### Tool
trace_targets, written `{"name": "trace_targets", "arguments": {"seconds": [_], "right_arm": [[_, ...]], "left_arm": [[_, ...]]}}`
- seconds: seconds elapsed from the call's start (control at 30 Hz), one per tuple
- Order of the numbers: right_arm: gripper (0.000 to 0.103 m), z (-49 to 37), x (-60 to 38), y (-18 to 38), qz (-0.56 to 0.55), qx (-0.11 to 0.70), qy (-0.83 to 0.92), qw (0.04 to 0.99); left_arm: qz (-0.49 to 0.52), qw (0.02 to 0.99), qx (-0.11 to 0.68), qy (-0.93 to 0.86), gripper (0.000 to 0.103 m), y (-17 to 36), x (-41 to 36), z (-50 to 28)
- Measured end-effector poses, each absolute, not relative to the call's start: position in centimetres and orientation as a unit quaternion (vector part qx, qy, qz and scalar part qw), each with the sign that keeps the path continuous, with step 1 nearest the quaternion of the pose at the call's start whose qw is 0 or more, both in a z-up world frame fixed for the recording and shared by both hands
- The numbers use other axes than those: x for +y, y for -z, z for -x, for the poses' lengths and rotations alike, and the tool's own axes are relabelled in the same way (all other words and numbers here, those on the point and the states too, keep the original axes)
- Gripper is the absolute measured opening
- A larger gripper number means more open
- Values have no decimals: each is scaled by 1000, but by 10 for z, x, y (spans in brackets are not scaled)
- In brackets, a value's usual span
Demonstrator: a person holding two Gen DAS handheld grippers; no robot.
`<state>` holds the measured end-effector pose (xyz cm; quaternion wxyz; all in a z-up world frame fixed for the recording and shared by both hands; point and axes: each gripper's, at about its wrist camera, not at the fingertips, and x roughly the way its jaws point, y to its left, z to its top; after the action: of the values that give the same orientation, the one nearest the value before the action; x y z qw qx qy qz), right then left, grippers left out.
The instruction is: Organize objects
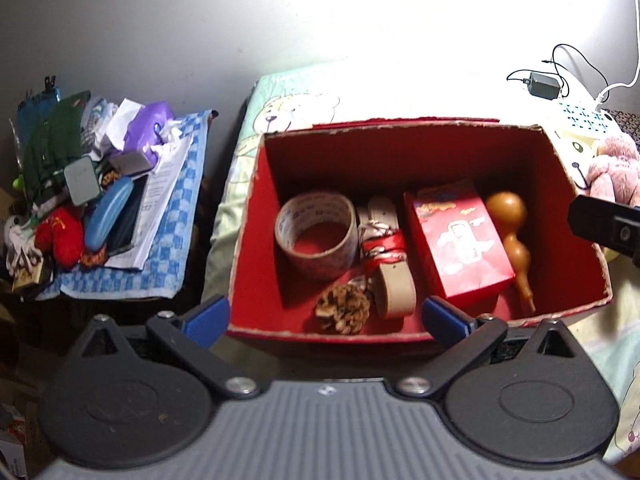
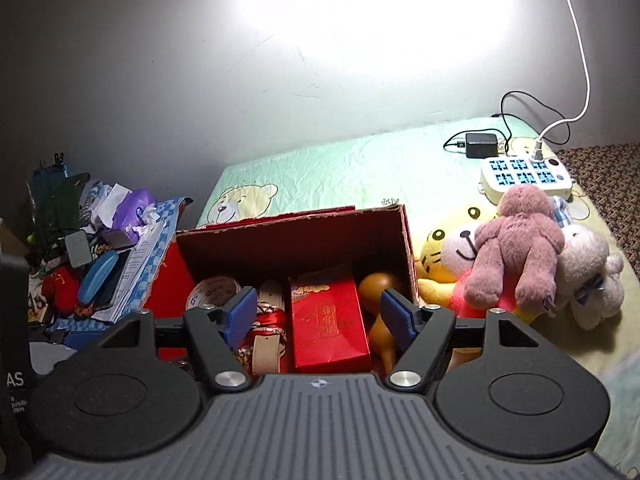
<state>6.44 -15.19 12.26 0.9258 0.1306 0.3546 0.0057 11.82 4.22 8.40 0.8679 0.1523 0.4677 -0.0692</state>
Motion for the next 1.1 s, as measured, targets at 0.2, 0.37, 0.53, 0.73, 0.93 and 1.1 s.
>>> {"name": "trace_targets", "arguments": {"seconds": [0.2, 0.37, 0.53, 0.73, 0.93, 1.1], "right_arm": [[76, -71, -152, -114, -130, 357, 6, 925], [76, -82, -149, -101, -127, 370, 13, 920], [76, -93, -146, -95, -125, 379, 10, 917], [77, -106, -144, -87, -115, 395, 20, 911], [78, -115, -146, -79, -110, 419, 39, 900], [78, -121, -145, -72, -103, 440, 43, 891]], "left_arm": [[-147, 867, 471, 75, 102, -77, 35, -123], [-141, 867, 474, 65, 102, -68, 38, -129], [-139, 869, 472, 58, 102, -66, 43, -139], [-142, 870, 468, 62, 102, -64, 42, -148], [-146, 868, 470, 72, 102, -58, 36, -156], [-148, 864, 475, 75, 102, -50, 35, -160]]}}
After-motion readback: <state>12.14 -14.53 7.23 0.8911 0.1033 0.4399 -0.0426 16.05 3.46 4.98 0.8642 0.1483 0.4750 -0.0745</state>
